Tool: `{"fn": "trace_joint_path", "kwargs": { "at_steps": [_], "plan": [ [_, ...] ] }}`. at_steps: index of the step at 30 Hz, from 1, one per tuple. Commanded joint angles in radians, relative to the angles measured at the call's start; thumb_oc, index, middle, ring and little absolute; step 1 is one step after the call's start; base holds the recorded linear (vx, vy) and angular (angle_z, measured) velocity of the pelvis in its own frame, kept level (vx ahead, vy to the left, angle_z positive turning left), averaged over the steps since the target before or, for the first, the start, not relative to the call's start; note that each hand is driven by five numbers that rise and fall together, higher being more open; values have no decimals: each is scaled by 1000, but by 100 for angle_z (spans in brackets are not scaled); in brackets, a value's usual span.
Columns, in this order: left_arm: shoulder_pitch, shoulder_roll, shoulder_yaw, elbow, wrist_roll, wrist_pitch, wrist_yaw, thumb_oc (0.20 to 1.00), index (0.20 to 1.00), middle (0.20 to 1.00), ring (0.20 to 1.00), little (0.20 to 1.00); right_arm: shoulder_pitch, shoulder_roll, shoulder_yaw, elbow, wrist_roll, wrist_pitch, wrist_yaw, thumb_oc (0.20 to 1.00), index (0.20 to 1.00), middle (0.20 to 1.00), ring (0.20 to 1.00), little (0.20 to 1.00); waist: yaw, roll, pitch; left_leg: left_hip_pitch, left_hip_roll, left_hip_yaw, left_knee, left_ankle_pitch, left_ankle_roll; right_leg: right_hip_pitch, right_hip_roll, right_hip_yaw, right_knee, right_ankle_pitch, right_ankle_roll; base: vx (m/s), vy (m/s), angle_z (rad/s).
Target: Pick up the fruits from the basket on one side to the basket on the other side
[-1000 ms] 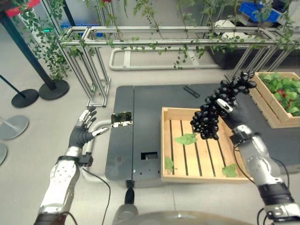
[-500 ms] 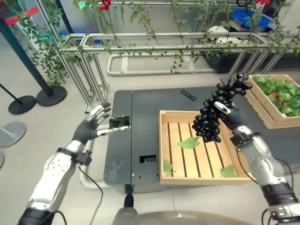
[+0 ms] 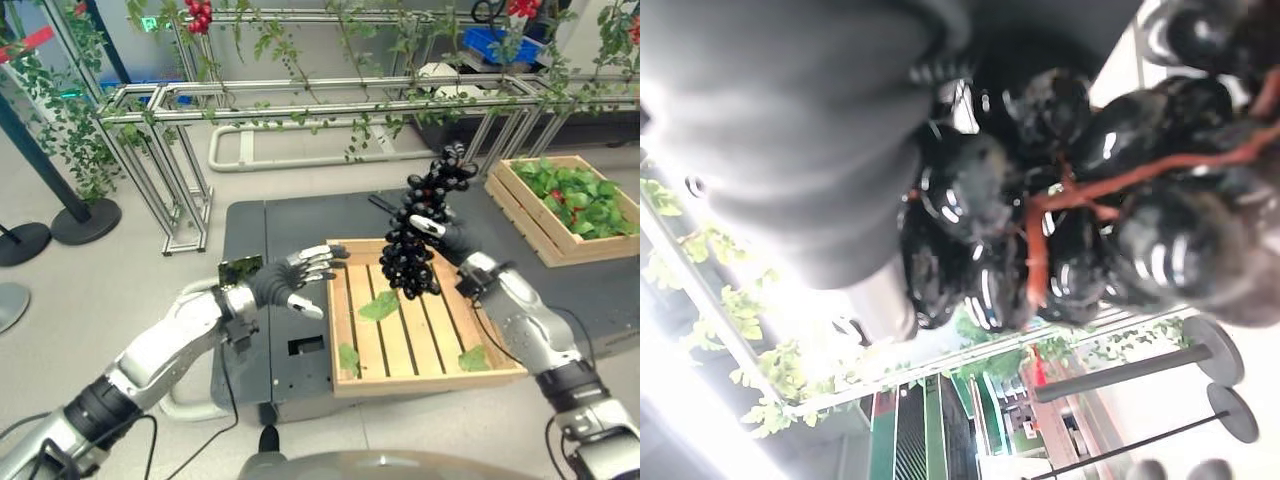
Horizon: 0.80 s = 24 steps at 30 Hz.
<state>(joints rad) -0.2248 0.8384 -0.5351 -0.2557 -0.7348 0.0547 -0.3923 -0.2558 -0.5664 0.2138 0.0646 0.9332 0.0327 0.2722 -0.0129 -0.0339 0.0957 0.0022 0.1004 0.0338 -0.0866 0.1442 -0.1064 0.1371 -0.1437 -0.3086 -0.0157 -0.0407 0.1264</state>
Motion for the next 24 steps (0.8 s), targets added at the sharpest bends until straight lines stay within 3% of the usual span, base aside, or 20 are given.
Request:
{"fn": "trace_joint_path", "kwargs": {
  "at_steps": [1, 9, 19, 24],
  "plan": [
    [-81, 1, 9, 3, -67, -38, 5, 1000, 1000, 1000, 1000, 1000, -142, -7, -6, -39, 45, -87, 3, 200, 200, 200, 200, 200, -3, -33, -28, 69, 7, 16, 44, -138, 14, -91, -47, 3, 19, 66, 55, 18, 13, -7],
    [-186, -51, -68, 52, -55, -29, 13, 1000, 1000, 1000, 1000, 1000, -191, 37, 41, -38, 47, -90, 2, 200, 200, 200, 200, 200, -11, -36, -31, 73, 6, 20, 46, -144, 16, -90, -46, 9, 18, 63, 55, 10, 4, -3],
    [-227, -234, -29, 186, 91, -82, 84, 1000, 1000, 1000, 1000, 1000, -157, 77, 49, -113, 21, -74, 18, 200, 200, 200, 200, 200, -22, -44, -36, 71, 2, 14, 47, -151, 20, -86, -45, 4, 21, 52, 50, 0, 0, 0],
    [-228, -266, -15, 199, 119, -96, 100, 1000, 1000, 1000, 1000, 1000, -159, 95, 64, -117, 15, -67, 17, 200, 200, 200, 200, 200, -21, -45, -38, 75, 2, 20, 46, -153, 21, -82, -46, 7, 17, 52, 50, 0, 0, 0]
  ]
}}
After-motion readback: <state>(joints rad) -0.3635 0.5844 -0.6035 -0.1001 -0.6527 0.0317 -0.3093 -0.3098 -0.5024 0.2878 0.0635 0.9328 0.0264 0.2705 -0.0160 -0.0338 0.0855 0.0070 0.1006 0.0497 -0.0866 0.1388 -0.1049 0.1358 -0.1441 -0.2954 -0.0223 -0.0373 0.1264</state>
